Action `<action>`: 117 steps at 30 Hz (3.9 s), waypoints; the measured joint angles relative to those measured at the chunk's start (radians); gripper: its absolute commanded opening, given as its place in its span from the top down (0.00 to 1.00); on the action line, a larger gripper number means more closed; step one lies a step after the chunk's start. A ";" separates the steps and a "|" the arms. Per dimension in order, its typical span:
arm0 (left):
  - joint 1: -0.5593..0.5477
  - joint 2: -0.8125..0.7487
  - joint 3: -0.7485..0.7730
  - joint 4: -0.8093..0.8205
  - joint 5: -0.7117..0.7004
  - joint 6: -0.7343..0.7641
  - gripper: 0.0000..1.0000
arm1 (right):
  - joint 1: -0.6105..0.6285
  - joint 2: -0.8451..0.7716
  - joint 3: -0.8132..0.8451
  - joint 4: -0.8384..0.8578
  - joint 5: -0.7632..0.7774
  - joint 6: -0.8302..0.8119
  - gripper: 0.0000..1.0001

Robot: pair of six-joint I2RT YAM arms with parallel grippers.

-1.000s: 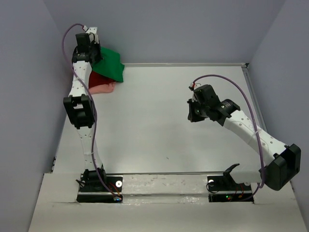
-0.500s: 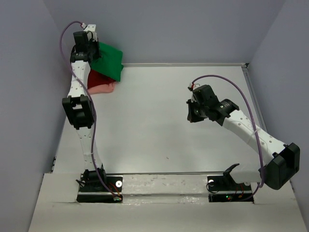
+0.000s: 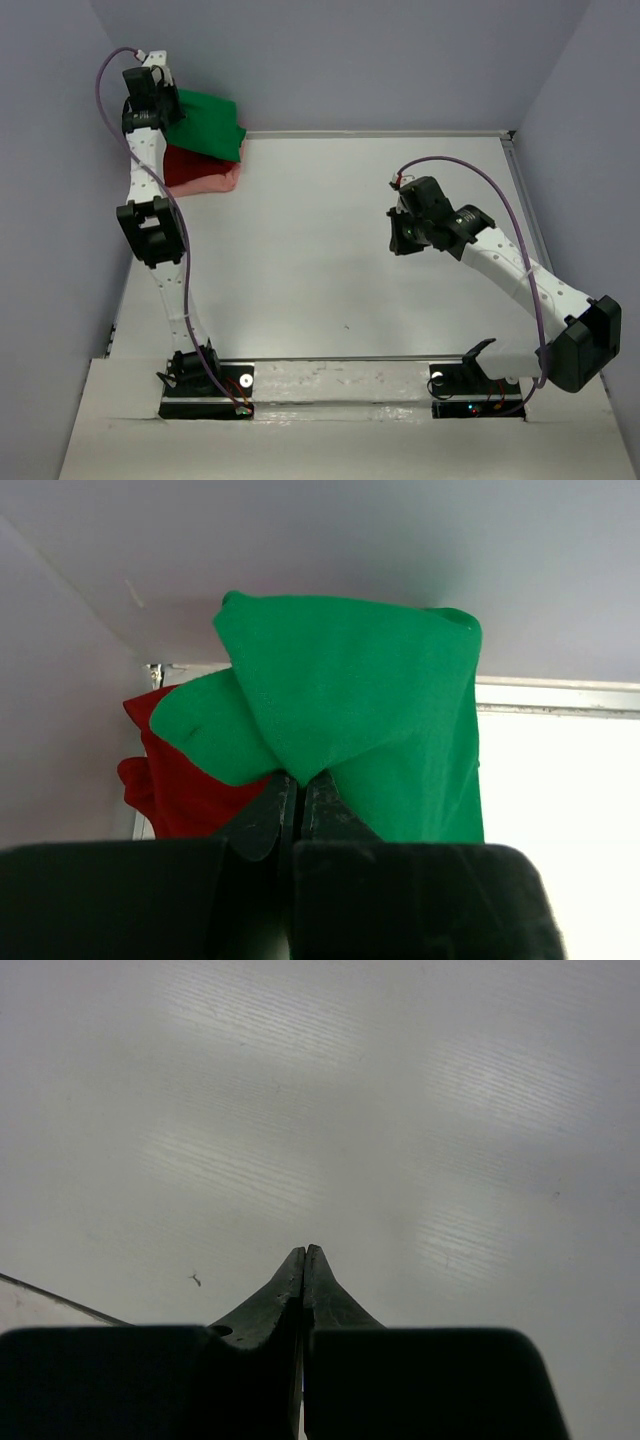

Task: Fold and stack the t-shirts
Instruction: Put the neatly folded tshirt into the corner of the board with the left arm

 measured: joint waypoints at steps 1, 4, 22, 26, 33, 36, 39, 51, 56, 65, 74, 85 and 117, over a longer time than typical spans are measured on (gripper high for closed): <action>0.006 0.012 0.010 0.003 0.004 -0.003 1.00 | 0.000 0.000 0.000 -0.006 0.001 0.000 1.00; 0.022 0.048 0.036 0.011 0.017 -0.014 0.99 | 0.000 0.000 0.000 -0.018 0.004 0.000 1.00; 0.109 0.154 0.058 0.031 0.042 -0.060 0.84 | 0.000 0.034 0.029 -0.068 0.022 0.003 1.00; 0.123 0.167 0.071 0.046 0.041 -0.075 0.74 | 0.000 0.034 0.030 -0.077 0.023 0.003 1.00; 0.130 0.211 0.086 0.072 0.036 -0.102 0.52 | 0.000 0.035 0.035 -0.085 0.023 0.003 1.00; 0.129 0.222 0.086 0.074 0.035 -0.109 0.46 | 0.000 0.034 0.039 -0.087 0.023 0.003 1.00; 0.127 0.225 0.086 0.074 0.033 -0.110 0.43 | 0.000 0.035 0.039 -0.088 0.023 0.003 1.00; 0.056 0.215 0.086 0.079 -0.059 -0.089 0.18 | 0.000 0.034 0.036 -0.083 0.022 0.003 1.00; 0.019 0.162 0.085 0.051 -0.126 -0.060 0.01 | 0.000 0.034 0.021 -0.076 0.022 -0.001 1.00; -0.023 0.018 0.078 0.028 -0.315 -0.037 0.01 | 0.000 -0.018 -0.007 -0.070 0.021 -0.008 1.00; -0.039 -0.042 0.060 -0.033 -0.386 -0.113 0.02 | 0.000 -0.093 -0.048 -0.061 0.036 -0.008 1.00; -0.279 -0.507 -0.306 -0.096 -0.352 -0.211 0.03 | 0.000 -0.156 -0.050 0.006 0.153 -0.016 0.84; -0.748 -1.105 -1.295 0.089 -0.477 -0.425 0.01 | 0.000 -0.070 -0.106 0.156 0.257 -0.019 0.12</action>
